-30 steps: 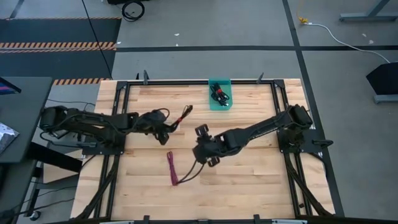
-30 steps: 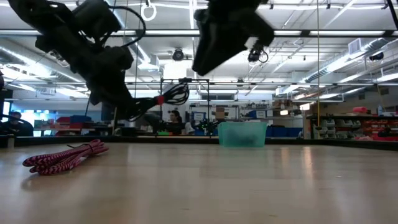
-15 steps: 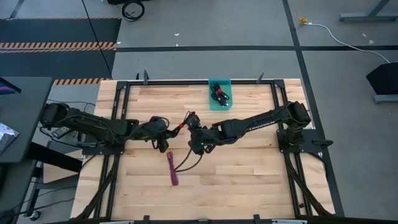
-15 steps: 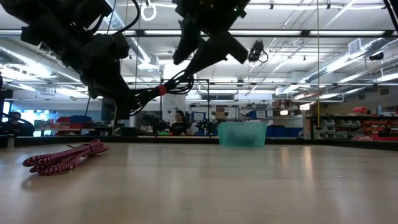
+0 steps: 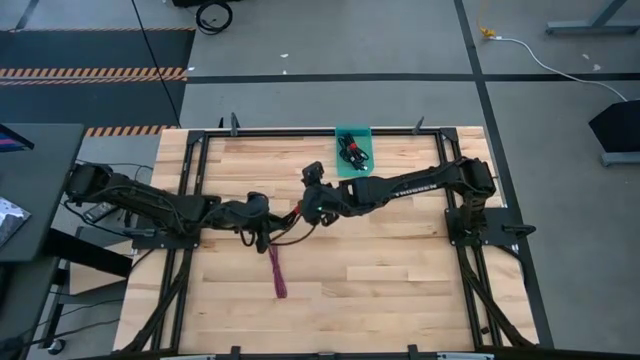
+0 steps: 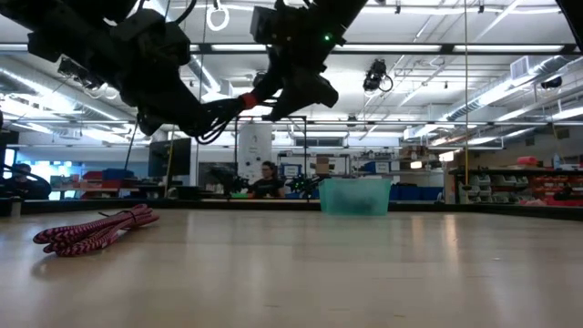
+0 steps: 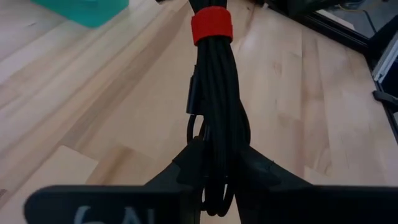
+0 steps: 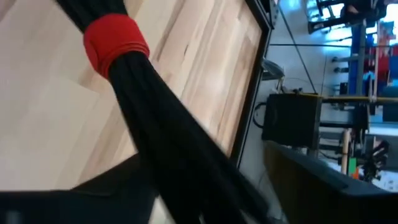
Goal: Pick and place USB-C Cables
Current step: Put the black charger cable into the green bin
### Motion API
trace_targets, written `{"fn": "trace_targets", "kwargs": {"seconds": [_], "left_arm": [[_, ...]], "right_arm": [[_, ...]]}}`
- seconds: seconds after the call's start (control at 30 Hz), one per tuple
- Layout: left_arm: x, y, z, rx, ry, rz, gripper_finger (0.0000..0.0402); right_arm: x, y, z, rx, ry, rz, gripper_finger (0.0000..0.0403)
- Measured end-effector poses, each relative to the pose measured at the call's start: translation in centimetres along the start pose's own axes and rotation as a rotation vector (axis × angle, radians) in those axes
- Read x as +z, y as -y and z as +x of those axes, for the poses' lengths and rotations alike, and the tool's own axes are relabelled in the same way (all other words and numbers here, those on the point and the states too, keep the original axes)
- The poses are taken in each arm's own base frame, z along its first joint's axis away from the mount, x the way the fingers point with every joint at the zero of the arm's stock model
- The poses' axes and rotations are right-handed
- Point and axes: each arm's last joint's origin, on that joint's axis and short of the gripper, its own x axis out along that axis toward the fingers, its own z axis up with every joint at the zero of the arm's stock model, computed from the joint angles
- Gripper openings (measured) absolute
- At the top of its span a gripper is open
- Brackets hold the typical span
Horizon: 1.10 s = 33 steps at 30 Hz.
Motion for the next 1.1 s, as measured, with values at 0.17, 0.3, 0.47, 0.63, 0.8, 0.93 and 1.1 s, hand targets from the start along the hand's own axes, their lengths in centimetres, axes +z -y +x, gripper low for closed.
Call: {"fn": "trace_targets", "kwargs": {"seconds": [0.17, 0.3, 0.47, 0.63, 0.8, 0.93, 1.1], "left_arm": [[0.0, -0.1, 0.0, 0.007, -0.003, -0.002, 0.0079], [0.0, -0.2, 0.0, 0.015, -0.009, 0.0, 0.008], [0.0, -0.2, 0.0, 0.022, 0.001, 0.028, 0.0085], [0.7, -0.1, -0.6, 0.008, 0.051, 0.088, 0.0101], [1.9, 0.2, -2.2, -0.001, 0.157, 0.11, 0.0114], [2.0, 0.5, -3.4, -0.017, 0.176, 0.121, 0.0125], [0.9, 0.8, -4.3, -0.093, 0.062, 0.168, 0.0126]], "right_arm": [[0.5, -0.7, -0.6, 0.014, 0.01, -0.005, 0.0138], [0.8, -1.7, -1.2, 0.038, -0.002, -0.054, 0.0021], [0.7, -2.1, -1.4, 0.035, -0.039, -0.063, 0.0018], [0.1, -2.3, -1.3, 0.075, -0.082, -0.054, 0.0017], [-0.5, -2.6, -0.7, 0.102, -0.131, -0.013, 0.0017], [-1.9, -1.6, 0.0, 0.045, -0.232, 0.008, 0.0017], [-6.9, 0.9, 2.1, 0.025, -0.503, 0.155, 0.0017]]}}
